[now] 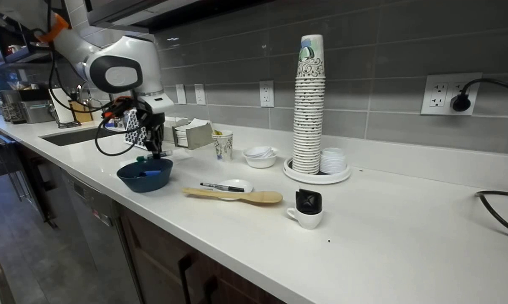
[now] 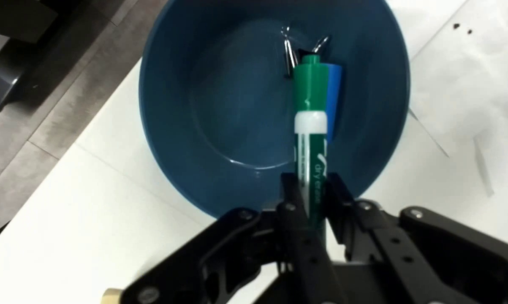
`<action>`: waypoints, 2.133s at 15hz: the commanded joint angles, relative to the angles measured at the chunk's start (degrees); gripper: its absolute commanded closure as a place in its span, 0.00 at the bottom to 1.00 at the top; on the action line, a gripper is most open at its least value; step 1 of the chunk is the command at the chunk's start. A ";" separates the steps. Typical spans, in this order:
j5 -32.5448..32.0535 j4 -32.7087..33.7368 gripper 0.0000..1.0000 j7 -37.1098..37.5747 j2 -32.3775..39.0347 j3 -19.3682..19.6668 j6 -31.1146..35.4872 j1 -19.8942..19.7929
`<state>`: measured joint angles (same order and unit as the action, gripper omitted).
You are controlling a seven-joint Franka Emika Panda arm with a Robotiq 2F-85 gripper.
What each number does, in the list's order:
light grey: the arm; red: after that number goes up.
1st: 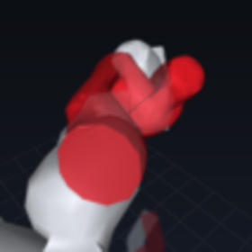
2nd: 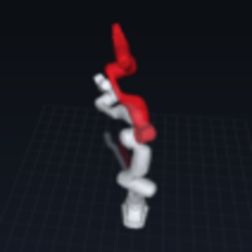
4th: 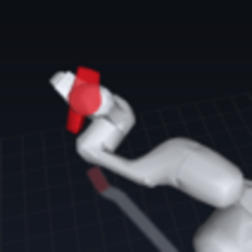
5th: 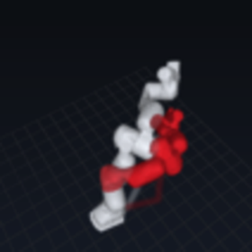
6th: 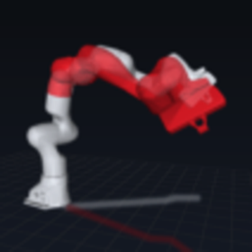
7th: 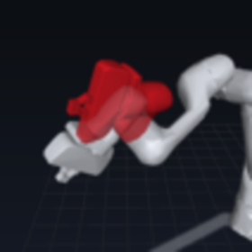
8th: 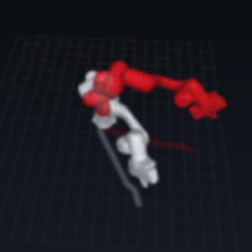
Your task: Remove the marker from the blue bowl and put it on the plate
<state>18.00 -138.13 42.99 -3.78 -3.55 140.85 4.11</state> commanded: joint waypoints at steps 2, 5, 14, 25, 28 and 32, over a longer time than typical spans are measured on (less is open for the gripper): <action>8.07 -0.84 0.95 -6.78 -4.39 5.19 -2.52 -4.35; 9.09 1.89 0.95 -5.98 -0.90 9.79 -2.87 -9.05; 8.21 7.18 0.95 -11.41 4.90 12.21 -4.18 -11.53; 4.18 25.45 0.95 -15.18 24.12 13.13 -9.41 -12.53; 4.38 28.71 0.95 -14.73 27.05 13.58 -10.62 -12.99; 3.40 30.95 0.53 -14.36 28.08 14.29 -14.29 -12.97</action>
<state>23.54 -110.30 27.23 23.25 10.48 130.57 -8.38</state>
